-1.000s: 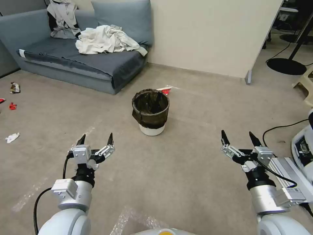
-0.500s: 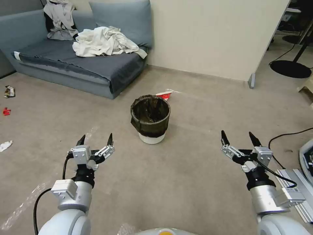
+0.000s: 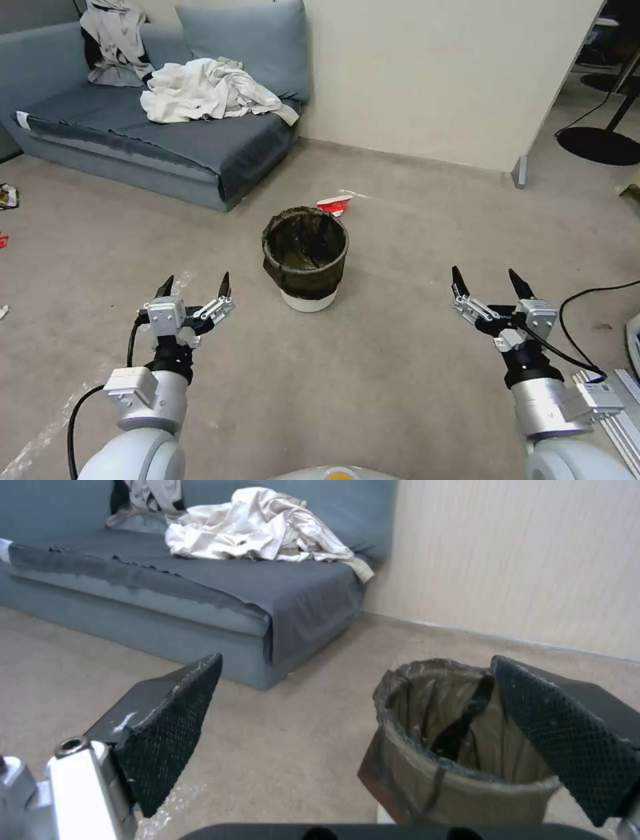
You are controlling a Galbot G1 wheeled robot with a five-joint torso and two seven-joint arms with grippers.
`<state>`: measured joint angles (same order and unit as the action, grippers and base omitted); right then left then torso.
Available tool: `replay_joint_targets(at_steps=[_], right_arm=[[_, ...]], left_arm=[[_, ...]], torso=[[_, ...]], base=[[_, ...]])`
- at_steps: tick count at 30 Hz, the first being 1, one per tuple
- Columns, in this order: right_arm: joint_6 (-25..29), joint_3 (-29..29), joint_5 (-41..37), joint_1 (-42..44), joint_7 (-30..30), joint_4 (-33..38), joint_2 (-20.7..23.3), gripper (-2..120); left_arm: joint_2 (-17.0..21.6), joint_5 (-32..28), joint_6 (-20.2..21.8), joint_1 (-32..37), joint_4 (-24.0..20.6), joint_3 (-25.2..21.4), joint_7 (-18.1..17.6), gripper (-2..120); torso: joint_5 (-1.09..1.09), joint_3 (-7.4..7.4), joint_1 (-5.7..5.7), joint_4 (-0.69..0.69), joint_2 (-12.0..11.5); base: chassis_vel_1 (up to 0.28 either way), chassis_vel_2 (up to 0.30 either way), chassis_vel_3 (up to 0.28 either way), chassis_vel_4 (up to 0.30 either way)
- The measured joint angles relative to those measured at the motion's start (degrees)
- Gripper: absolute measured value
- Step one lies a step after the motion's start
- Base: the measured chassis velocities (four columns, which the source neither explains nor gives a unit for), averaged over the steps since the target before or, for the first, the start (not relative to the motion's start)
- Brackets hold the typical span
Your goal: Pick up the trash can from the floor.
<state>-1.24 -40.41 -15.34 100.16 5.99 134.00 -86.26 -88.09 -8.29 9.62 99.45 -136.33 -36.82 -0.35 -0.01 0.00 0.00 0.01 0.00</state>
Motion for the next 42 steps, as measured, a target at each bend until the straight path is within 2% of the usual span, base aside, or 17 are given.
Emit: replay_joint_targets(at_steps=[34,38,41,42], right_arm=[[0.19,1.26,-0.11,-1.85,-0.22,-1.98,0.12,100],[1.22,1.46,0.18,-2.25,-0.1,-2.47,0.25,100],[2.19,1.46,0.1,-2.23,0.16,-2.73,0.47,100],[2.19,1.46,0.1,-2.23,0.16,-2.73,0.47,100]], left_arm=[[1.08,-0.46,0.31,-2.87,3.25,0.25,-0.1,100],[2.57,-3.61,2.17,-4.51,4.71,1.19,-1.35,100],[6.42,-12.02,9.11,-8.75,7.76,3.62,-4.88,100],[6.42,-12.02,9.11,-8.75,7.76,3.62,-4.88,100]], torso=[[0.01,0.01,0.0,0.0,0.0],[0.01,0.0,0.0,0.0,0.0],[0.0,0.0,-0.01,0.0,0.0],[0.0,0.0,-0.01,0.0,0.0]], base=[[-0.112,0.113,0.11,-0.11],[-0.009,0.016,0.004,-0.011],[0.0,0.0,0.0,0.0],[0.0,0.0,0.0,0.0]])
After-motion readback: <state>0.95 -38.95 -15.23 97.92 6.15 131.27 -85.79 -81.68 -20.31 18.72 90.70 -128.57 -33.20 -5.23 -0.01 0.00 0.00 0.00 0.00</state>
